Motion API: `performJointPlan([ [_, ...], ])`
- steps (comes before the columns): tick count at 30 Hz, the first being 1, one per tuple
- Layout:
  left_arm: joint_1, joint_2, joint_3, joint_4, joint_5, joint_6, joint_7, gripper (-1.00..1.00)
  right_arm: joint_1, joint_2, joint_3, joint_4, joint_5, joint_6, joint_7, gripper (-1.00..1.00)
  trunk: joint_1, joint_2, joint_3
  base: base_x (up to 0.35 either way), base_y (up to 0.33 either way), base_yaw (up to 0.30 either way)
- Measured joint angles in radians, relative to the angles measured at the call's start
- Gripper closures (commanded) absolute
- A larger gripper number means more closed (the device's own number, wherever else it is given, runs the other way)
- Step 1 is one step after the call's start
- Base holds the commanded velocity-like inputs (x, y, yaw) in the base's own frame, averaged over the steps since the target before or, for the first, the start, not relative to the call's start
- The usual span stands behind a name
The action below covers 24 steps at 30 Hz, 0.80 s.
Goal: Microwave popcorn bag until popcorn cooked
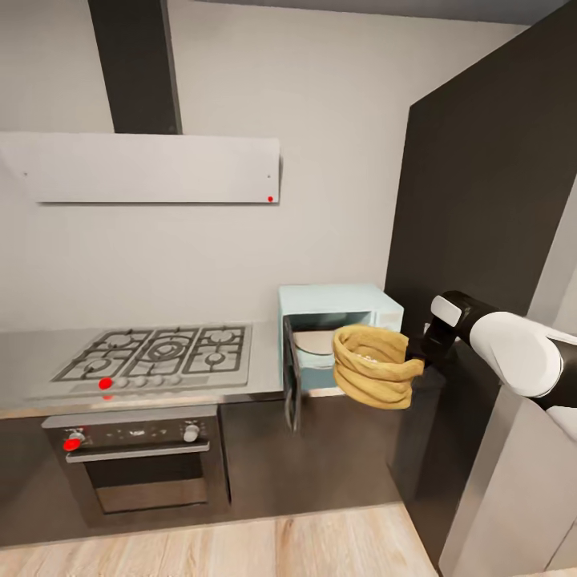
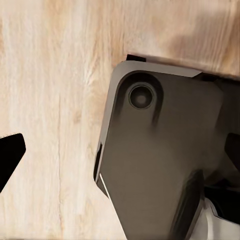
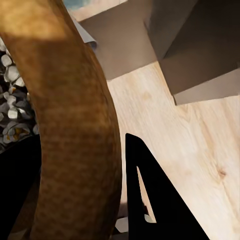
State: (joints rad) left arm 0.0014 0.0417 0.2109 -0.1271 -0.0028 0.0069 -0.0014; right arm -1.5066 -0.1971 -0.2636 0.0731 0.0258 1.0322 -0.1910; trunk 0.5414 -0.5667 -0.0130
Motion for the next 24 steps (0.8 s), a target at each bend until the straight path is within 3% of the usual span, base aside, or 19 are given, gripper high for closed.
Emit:
performJointPlan([
  [14,0.0,0.0,0.0,0.0,0.0,0.0,0.0,-1.0,0.0,0.0,0.0,0.0,0.0,0.0,0.0,1.0,0.0,0.0,0.0,0.024,-0.242,0.251],
  [24,0.0,0.001,0.0,0.0,0.0,0.0,0.0,-1.0,0.0,0.0,0.0,0.0,0.0,0.0,-0.001,1.0,0.0,0.0,0.0,0.0,-0.02,0.251],
])
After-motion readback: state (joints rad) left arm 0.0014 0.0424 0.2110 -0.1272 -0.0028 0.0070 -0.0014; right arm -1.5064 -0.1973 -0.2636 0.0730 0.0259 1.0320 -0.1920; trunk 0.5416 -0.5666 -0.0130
